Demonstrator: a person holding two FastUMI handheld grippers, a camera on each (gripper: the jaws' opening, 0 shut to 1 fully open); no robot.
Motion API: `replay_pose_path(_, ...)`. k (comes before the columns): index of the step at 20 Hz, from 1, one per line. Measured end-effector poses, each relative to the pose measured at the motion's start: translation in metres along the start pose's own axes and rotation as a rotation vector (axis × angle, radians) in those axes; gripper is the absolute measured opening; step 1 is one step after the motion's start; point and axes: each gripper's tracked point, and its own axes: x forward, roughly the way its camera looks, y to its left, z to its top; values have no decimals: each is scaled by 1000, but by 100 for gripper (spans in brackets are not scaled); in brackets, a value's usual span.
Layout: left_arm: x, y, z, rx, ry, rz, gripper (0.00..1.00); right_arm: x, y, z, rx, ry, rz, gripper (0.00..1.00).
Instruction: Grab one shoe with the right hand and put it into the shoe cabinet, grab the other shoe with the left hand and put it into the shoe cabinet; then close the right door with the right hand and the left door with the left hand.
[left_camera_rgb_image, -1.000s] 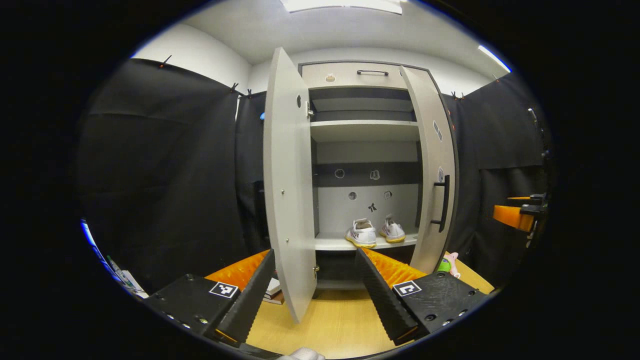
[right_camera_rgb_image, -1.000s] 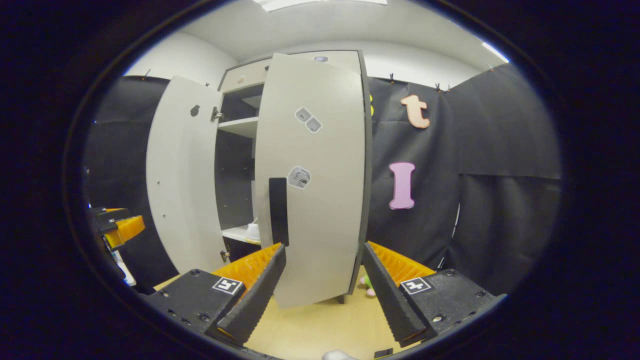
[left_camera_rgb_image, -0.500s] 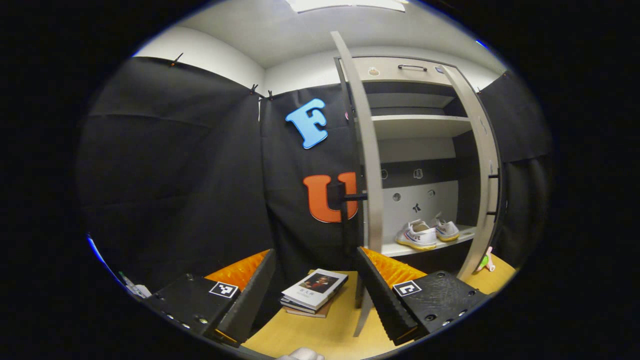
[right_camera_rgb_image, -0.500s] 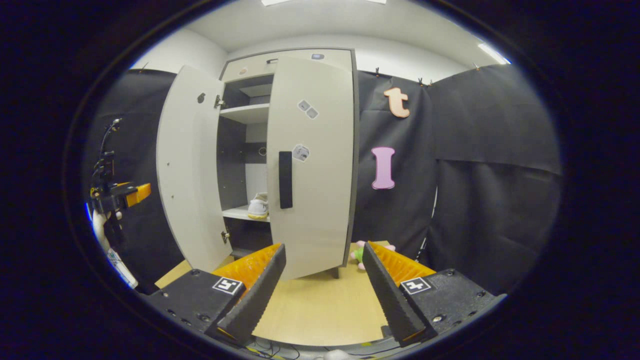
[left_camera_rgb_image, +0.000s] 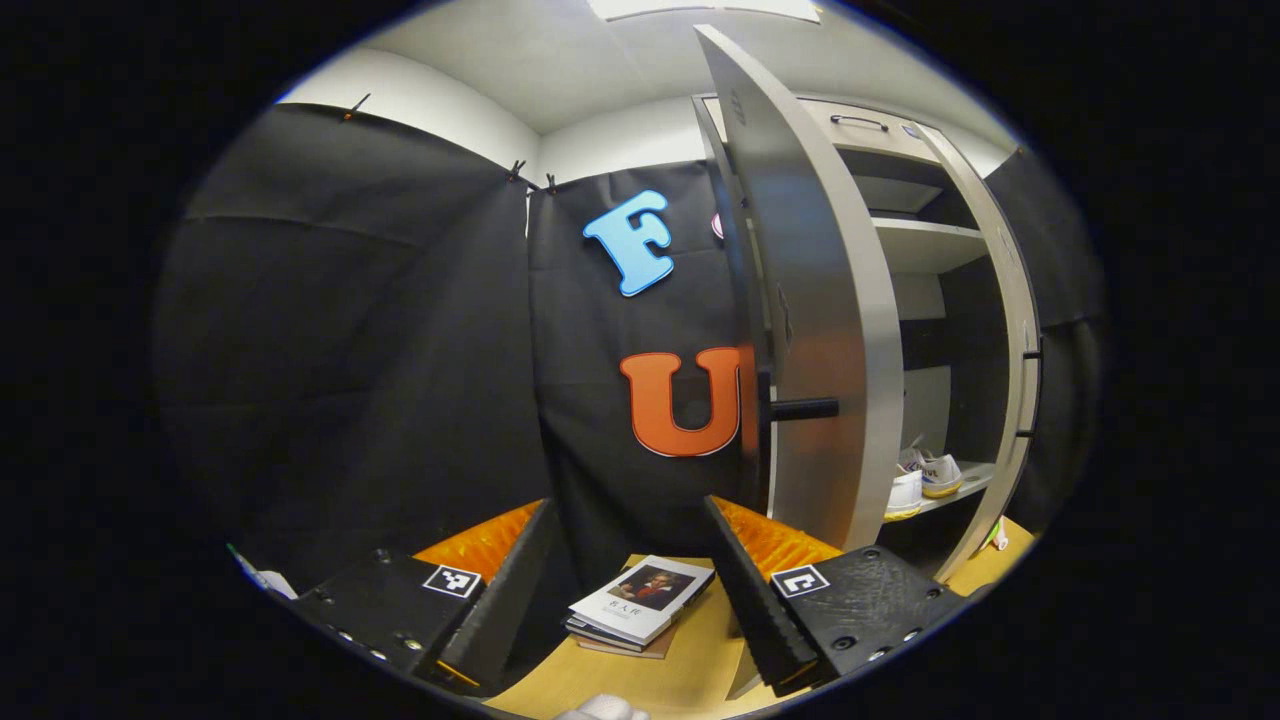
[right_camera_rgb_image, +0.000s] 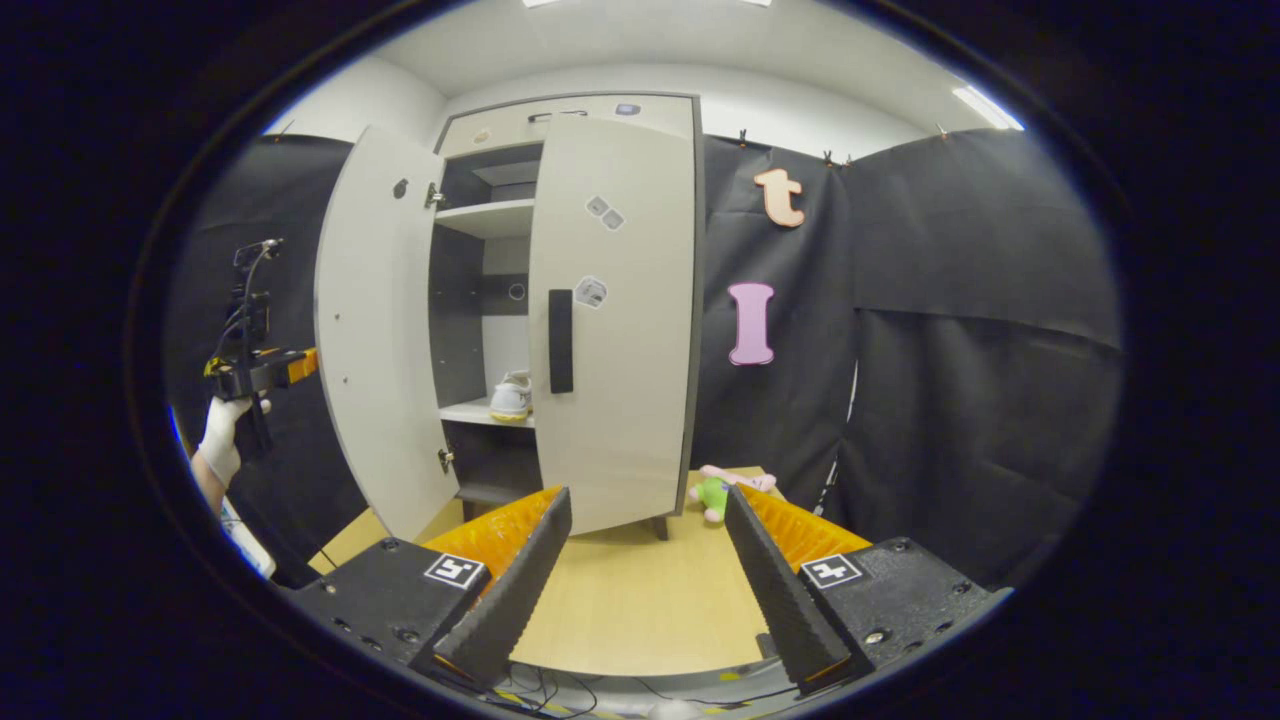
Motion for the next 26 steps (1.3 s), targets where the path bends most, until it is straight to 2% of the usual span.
replay_pose_path(4, -5, -9, 3, 12, 3, -11, 87, 4, -11, 0, -2, -1, 27, 100)
replay_pose_path(6, -13, -28, 7, 28, 0, -13, 87, 7, -18, -1, 0, 3, 48, 100)
replay_pose_path(14, -18, -155, 16, -2, -2, -147, 87, 22, -46, 2, -8, 5, 121, 100)
replay_pose_path(15, -14, -170, 16, -18, 5, -157, 80, 24, -50, 1, -7, 6, 121, 100)
replay_pose_path(16, -16, -180, 14, -22, 22, -154, 97, 25, -54, 1, -6, 6, 121, 100)
replay_pose_path(17, -17, -186, 18, -19, 8, -144, 100, 26, -58, 2, -3, 7, 120, 100)
replay_pose_path(18, -19, -193, 21, -19, 2, -143, 96, 28, -62, 2, 0, 1, 119, 100)
replay_pose_path(25, -79, -212, 22, -5, 12, -178, 96, 35, -66, 18, 9, -37, 116, 100)
replay_pose_path(26, -92, -211, 21, -10, 18, -182, 100, 35, -64, 19, 7, -41, 119, 100)
